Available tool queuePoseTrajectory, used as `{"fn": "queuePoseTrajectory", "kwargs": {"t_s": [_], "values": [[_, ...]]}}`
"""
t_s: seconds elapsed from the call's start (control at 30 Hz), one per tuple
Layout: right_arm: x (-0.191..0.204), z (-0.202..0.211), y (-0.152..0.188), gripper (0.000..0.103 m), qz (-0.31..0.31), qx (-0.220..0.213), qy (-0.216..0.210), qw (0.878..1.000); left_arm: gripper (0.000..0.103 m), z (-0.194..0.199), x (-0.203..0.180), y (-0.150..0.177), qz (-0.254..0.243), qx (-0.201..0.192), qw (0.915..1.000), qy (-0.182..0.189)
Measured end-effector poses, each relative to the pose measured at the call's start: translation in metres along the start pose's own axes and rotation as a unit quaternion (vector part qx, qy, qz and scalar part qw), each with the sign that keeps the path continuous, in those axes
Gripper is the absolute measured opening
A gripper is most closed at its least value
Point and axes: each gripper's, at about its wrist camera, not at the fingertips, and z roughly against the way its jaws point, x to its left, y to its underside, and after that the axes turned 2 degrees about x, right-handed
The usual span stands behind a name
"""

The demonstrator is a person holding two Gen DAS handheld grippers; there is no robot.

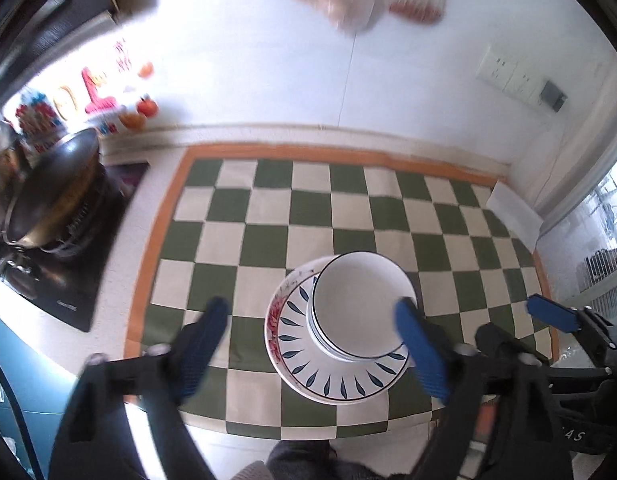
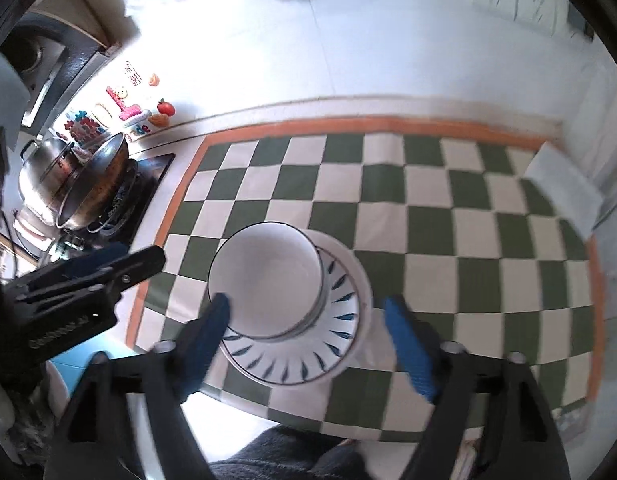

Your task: Organize plates and bowls

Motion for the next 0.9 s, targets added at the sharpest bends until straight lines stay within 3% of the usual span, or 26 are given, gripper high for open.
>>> {"fn": "queuePoseTrajectory", "kwargs": {"t_s": [0.2,0.47,0.9], "values": [[0.006,0.066,0.033,0.096,0.011,-0.066,0.027,0.997,0.095,0.053,-0.009,0.031,0.010,-0.048,0.9987,-0.015],[0.016,0.158,0.096,0.100,0.005,-0.132,0.060,0.989,0.098,0.131,-0.022,0.083,0.013,-0.089,0.9957,-0.024],[0.054,0.294,0.193,0.101,0.012,-0.202,0.068,0.977,0.098,0.254,-0.021,0.157,-0.004,-0.168,0.9854,-0.030]]}}
